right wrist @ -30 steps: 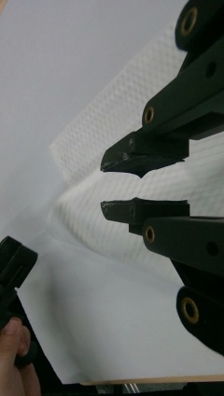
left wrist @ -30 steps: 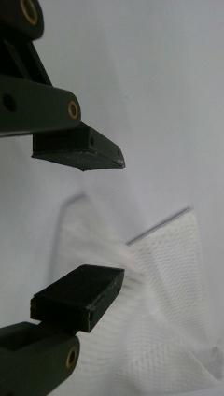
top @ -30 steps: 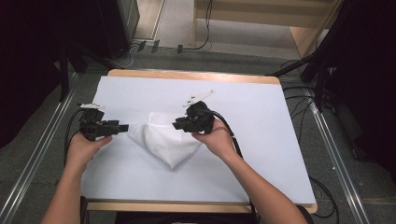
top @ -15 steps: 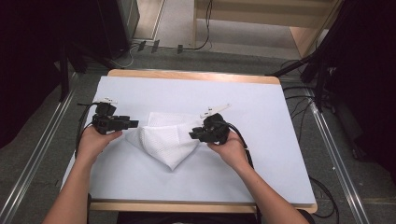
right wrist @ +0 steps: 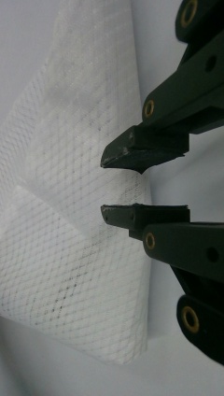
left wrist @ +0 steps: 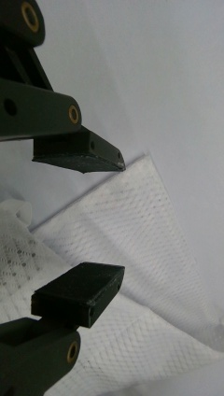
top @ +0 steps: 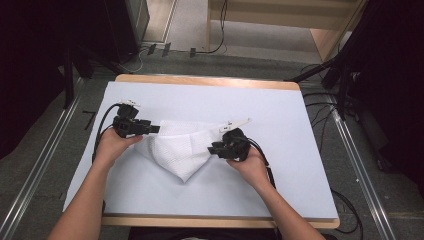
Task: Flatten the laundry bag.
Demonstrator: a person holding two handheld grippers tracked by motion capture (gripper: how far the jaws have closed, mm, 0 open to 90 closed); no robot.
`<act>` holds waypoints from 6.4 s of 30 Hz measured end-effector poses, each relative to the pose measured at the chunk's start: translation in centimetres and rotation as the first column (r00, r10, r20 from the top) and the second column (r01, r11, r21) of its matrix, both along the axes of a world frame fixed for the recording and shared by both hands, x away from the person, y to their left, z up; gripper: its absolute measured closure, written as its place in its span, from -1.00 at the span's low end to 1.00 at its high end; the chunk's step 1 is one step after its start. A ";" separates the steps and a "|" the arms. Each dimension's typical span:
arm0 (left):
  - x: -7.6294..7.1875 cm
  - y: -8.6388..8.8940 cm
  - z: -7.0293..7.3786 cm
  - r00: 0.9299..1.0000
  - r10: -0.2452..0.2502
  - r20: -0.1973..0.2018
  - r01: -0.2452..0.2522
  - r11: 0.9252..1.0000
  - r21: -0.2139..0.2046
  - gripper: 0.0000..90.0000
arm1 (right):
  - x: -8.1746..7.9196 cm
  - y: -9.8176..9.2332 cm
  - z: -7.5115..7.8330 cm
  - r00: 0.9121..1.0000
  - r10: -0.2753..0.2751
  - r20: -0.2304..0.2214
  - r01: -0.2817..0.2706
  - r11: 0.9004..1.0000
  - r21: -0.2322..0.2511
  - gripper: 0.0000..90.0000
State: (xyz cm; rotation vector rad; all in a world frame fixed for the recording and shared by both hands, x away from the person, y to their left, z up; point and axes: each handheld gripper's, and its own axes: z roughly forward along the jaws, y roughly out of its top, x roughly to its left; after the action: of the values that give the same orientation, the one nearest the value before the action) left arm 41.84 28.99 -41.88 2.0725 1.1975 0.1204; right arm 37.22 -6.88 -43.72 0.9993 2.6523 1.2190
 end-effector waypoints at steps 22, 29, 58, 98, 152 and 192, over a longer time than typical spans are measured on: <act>4.7 -1.7 -2.7 1.000 0.021 0.005 -0.021 0.997 0.076 0.00 | 0.4 0.9 0.1 1.000 0.006 -0.001 -0.006 1.000 0.006 0.59; 4.6 -2.0 -3.2 1.000 0.010 0.018 -0.012 0.996 0.092 0.07 | 0.3 0.8 -0.1 1.000 0.004 -0.002 -0.004 1.000 0.002 0.59; 4.0 2.4 -2.0 0.987 0.161 0.004 -0.161 0.986 0.046 1.00 | 0.2 4.6 -0.3 0.999 0.048 -0.002 -0.048 0.999 0.000 0.56; 1.9 5.9 -2.1 0.982 0.190 -0.001 -0.190 0.982 -0.005 0.54 | 0.6 21.1 0.4 0.963 0.268 0.001 -0.268 0.963 0.009 0.53; 1.7 7.0 -2.1 0.977 0.214 -0.016 -0.214 0.977 -0.019 0.41 | 0.6 19.1 -0.5 0.977 0.182 0.113 -0.186 0.982 0.032 1.00; 1.8 4.7 -3.2 0.986 0.167 -0.030 -0.166 0.985 0.042 1.00 | 0.5 7.8 3.9 0.990 0.042 0.135 -0.057 0.993 0.108 1.00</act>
State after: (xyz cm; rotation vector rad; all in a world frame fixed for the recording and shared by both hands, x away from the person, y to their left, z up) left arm 43.65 33.65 -45.08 2.0134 1.3984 0.1901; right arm 37.72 0.92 -39.80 0.8380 2.5464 1.4052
